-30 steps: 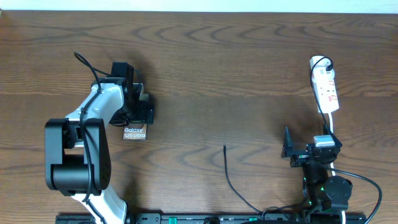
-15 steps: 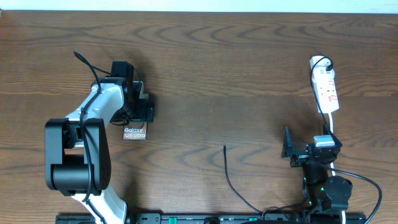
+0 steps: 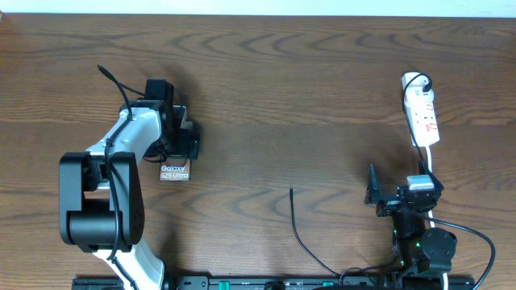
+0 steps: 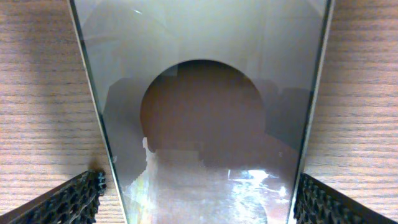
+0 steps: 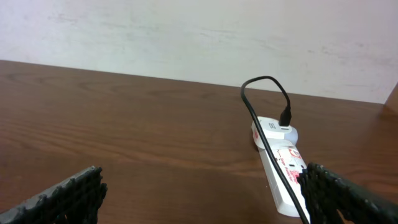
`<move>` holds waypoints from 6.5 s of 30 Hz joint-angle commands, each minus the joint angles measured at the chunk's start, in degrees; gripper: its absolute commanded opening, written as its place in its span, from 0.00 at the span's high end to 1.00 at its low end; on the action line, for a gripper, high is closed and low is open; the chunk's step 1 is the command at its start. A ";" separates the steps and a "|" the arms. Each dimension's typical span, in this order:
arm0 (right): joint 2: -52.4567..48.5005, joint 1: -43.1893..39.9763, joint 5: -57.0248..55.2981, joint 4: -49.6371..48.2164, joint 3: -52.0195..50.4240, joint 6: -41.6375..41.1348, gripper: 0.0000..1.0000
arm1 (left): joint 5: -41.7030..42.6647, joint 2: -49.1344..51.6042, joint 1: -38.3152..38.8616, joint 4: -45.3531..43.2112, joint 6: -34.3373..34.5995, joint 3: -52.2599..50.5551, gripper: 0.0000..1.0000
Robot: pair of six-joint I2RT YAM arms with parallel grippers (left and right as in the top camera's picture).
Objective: Plug charger to phone and switch on socket
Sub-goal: 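Lower the left gripper onto the phone's top edge, then close the left gripper on the phone's top end, then lift the phone with the left gripper and rotate it upright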
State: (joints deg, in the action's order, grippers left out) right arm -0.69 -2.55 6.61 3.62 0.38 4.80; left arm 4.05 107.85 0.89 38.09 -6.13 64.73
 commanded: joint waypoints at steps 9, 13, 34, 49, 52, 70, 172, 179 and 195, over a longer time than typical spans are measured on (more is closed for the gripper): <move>0.31 0.39 -0.22 0.26 -0.07 -0.68 0.01 | -0.70 3.06 -0.15 0.13 -1.18 -0.76 0.04; 0.31 0.39 -0.22 0.24 -0.07 -0.68 0.01 | -0.66 3.06 -0.15 0.13 -1.16 -0.76 0.04; 0.31 0.39 -0.22 0.26 -0.07 -0.68 0.01 | -0.61 3.06 -0.15 -0.22 -1.11 -0.76 0.04; 0.31 0.39 -0.22 0.24 -0.07 -0.68 0.01 | -0.22 3.06 -0.15 -0.24 -1.09 -0.76 0.04; 0.31 0.39 -0.22 0.26 -0.07 -0.68 0.01 | -0.04 3.06 -0.15 -0.24 -1.09 -0.76 0.04; 0.31 0.39 -0.22 0.26 -0.07 -0.68 0.01 | -0.07 3.06 -0.15 -0.26 -1.11 -0.76 0.17; 0.31 0.39 -0.22 0.24 -0.07 -0.68 0.01 | 61.96 -20.90 -0.20 7.52 59.71 8.37 0.92; 0.31 0.39 -0.22 0.26 -0.07 -0.68 0.01 | 65.20 -20.90 -0.20 7.48 66.49 8.37 0.93; 0.31 0.39 -0.22 0.26 -0.07 -0.68 0.01 | 67.76 -20.90 -0.20 4.28 68.37 8.37 0.93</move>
State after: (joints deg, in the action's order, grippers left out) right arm -0.69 -2.55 6.61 3.62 0.38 4.80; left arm 68.60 87.77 0.82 42.61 61.73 72.03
